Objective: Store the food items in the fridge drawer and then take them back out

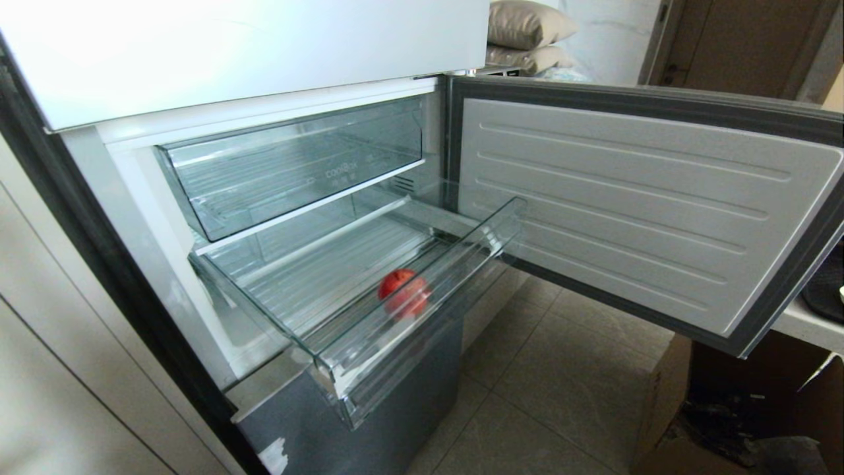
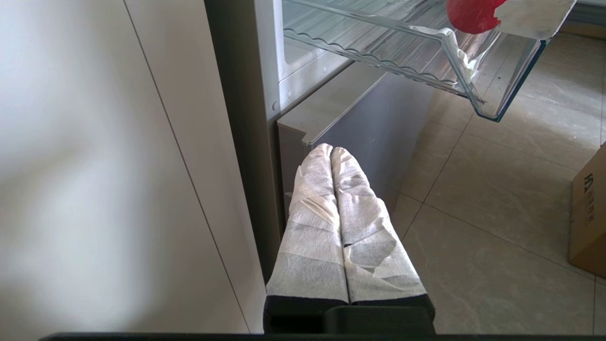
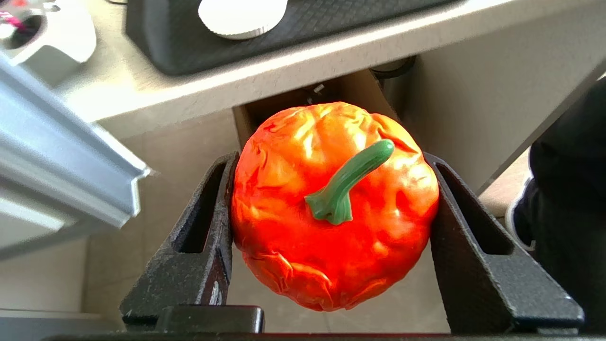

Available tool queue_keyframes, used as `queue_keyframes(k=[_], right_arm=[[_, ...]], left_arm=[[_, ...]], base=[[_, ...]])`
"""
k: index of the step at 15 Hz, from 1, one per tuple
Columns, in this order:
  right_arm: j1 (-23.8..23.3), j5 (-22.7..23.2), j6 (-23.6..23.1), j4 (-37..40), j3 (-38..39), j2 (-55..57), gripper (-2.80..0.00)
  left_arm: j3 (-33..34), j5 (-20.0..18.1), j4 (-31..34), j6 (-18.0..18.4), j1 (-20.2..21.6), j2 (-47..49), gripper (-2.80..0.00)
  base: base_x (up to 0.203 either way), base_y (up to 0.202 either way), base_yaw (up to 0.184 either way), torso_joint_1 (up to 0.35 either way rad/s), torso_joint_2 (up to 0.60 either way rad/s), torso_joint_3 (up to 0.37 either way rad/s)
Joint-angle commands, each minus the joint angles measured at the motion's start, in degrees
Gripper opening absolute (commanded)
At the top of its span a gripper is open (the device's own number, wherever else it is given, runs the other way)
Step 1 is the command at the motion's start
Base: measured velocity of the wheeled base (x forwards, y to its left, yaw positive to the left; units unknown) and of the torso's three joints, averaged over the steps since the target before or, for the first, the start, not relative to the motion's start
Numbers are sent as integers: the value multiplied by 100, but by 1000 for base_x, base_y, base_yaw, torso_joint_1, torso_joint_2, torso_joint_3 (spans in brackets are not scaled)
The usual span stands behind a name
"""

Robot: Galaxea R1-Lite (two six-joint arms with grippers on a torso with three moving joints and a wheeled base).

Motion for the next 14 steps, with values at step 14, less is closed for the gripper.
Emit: queue_keyframes(k=[14], right_arm=[[-921,1096,-1,-734,-3165,4227,-280]], left_arm=[[0,7,-1,0,-1,-1,-280]], base=[[0,0,0,0,0,0]])
